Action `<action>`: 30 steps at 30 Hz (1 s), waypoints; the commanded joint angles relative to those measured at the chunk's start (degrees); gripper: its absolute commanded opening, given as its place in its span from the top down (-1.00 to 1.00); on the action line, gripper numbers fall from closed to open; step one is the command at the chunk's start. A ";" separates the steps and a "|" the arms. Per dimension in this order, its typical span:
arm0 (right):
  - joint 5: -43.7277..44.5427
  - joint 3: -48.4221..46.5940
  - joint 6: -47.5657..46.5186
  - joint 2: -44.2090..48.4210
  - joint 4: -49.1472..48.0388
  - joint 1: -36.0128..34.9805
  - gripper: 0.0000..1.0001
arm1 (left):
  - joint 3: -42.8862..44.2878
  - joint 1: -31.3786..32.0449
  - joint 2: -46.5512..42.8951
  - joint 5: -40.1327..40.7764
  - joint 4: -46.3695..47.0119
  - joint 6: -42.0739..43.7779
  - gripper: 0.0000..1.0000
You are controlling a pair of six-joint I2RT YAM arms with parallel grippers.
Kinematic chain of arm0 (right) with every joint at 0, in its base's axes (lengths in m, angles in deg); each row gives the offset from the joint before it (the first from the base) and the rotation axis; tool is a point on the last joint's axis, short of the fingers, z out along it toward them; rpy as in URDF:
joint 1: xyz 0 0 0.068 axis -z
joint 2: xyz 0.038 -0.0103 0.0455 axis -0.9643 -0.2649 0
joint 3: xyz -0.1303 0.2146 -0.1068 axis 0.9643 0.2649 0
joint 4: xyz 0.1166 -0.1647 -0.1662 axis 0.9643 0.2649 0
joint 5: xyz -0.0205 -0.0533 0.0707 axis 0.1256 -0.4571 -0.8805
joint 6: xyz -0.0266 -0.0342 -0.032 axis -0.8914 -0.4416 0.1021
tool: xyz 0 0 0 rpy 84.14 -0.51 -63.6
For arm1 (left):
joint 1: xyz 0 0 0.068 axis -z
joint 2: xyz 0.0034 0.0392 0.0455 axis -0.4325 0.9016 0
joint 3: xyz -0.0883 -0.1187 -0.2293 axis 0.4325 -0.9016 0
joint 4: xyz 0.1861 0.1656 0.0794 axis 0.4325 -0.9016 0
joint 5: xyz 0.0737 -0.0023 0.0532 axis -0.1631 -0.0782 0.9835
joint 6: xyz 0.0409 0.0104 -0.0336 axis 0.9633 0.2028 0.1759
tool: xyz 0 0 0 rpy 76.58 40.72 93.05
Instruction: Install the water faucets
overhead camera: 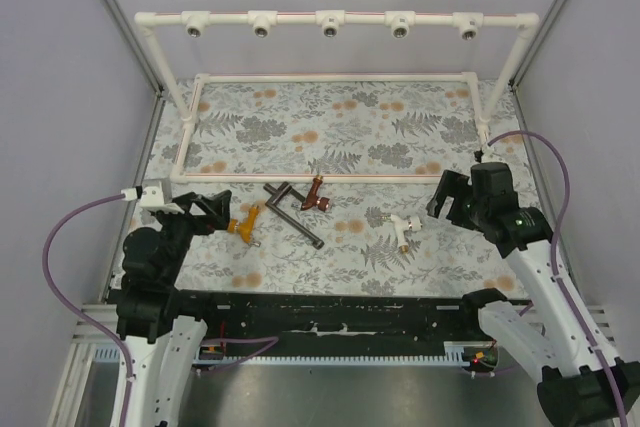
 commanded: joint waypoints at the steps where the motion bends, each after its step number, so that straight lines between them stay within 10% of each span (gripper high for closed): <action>1: -4.29 1.77 3.05 -4.72 -0.15 -0.07 -0.96 | -2.26 0.59 -0.38 -2.44 0.21 -7.62 -0.90; 30: 4.32 0.72 4.64 -40.76 -15.45 -19.32 -0.09 | -7.53 3.05 22.55 -24.41 2.31 -22.13 -0.91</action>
